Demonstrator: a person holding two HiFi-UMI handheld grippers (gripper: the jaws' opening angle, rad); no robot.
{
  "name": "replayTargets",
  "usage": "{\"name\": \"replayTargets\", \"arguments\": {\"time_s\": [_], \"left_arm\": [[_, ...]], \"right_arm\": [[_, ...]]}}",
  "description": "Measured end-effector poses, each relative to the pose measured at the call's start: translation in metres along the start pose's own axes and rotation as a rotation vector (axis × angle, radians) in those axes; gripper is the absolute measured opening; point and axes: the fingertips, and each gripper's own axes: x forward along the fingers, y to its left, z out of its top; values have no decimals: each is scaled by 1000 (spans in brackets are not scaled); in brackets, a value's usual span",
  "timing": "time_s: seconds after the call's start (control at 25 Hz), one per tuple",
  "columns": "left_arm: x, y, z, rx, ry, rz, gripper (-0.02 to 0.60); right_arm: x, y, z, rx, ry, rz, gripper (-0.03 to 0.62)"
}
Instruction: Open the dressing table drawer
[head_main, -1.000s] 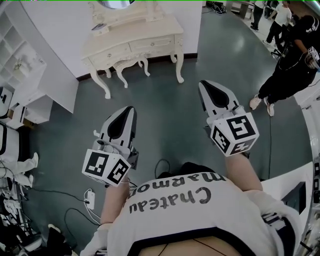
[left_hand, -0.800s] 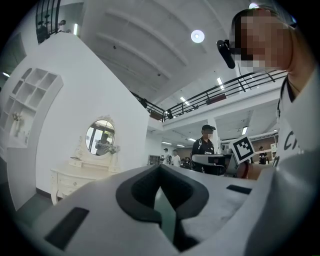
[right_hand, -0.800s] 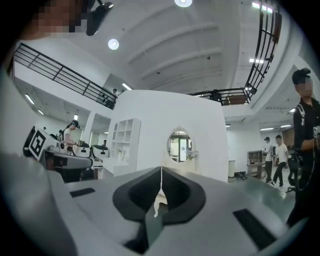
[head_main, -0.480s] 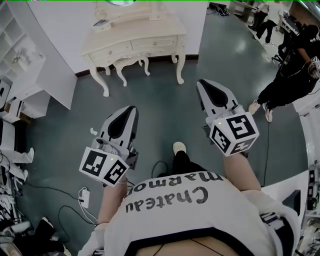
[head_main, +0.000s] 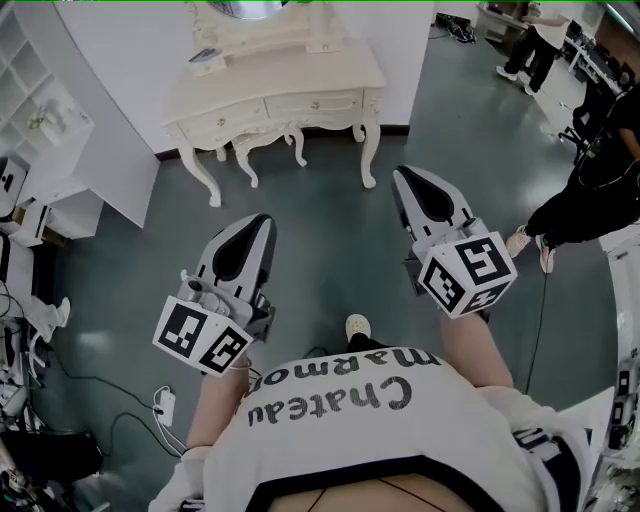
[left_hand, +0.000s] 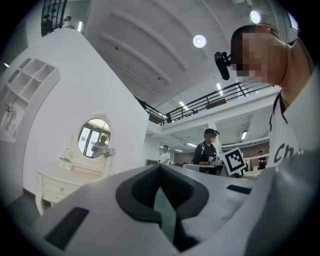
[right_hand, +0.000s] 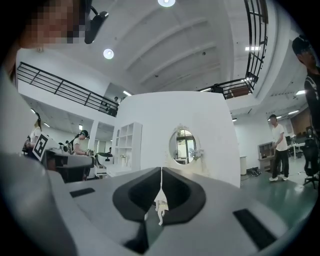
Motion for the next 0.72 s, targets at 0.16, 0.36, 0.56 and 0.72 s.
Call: {"name": "replayTargets", "arguments": {"time_s": [0.16,0.36,0.56,0.72], "left_arm": [[48,18,-3,9,2,-5,23],[100,37,-9,7,5,-10,23],[141,51,-14,5,1,5,23],[160,61,-10,20,-7,23,23]], "right_arm": [[31,-34,1,-14,-16,11,26],[66,-78,-4,-20,2,17,26],[96,-111,0,-29,-8,43,26],[118,-127,8,-36,-19,65,26]]}}
